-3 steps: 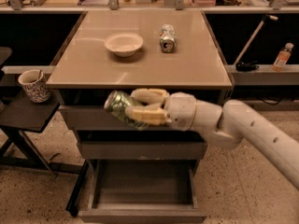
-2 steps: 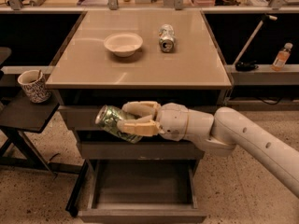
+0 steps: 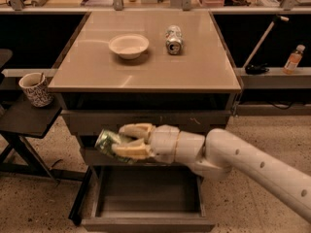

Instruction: Place green can into bottom drawer

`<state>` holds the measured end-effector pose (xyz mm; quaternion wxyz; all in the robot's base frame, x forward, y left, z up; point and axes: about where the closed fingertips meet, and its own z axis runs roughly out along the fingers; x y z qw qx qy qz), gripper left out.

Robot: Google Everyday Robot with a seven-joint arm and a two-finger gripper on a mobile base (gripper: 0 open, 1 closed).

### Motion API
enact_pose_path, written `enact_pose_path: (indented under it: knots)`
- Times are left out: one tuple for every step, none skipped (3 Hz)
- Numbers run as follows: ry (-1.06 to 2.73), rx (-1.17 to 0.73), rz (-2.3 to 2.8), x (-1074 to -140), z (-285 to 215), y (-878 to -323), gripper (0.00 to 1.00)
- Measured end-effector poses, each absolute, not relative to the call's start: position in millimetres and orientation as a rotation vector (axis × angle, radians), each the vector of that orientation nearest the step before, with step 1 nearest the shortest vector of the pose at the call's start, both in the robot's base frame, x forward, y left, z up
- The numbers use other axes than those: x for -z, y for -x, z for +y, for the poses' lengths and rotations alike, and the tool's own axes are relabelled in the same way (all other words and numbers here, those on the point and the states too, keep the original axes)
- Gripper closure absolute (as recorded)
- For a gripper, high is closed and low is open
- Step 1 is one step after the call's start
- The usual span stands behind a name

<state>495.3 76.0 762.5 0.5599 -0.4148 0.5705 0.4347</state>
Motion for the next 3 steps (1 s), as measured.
enact_pose_path:
  knots:
    - [1.024, -0.932, 1.503, -687, 91, -474, 1.0]
    - [0.998, -0.869, 1.556, -673, 86, -483, 1.0]
    - [0.995, -0.878, 1.552, -671, 92, -480, 1.0]
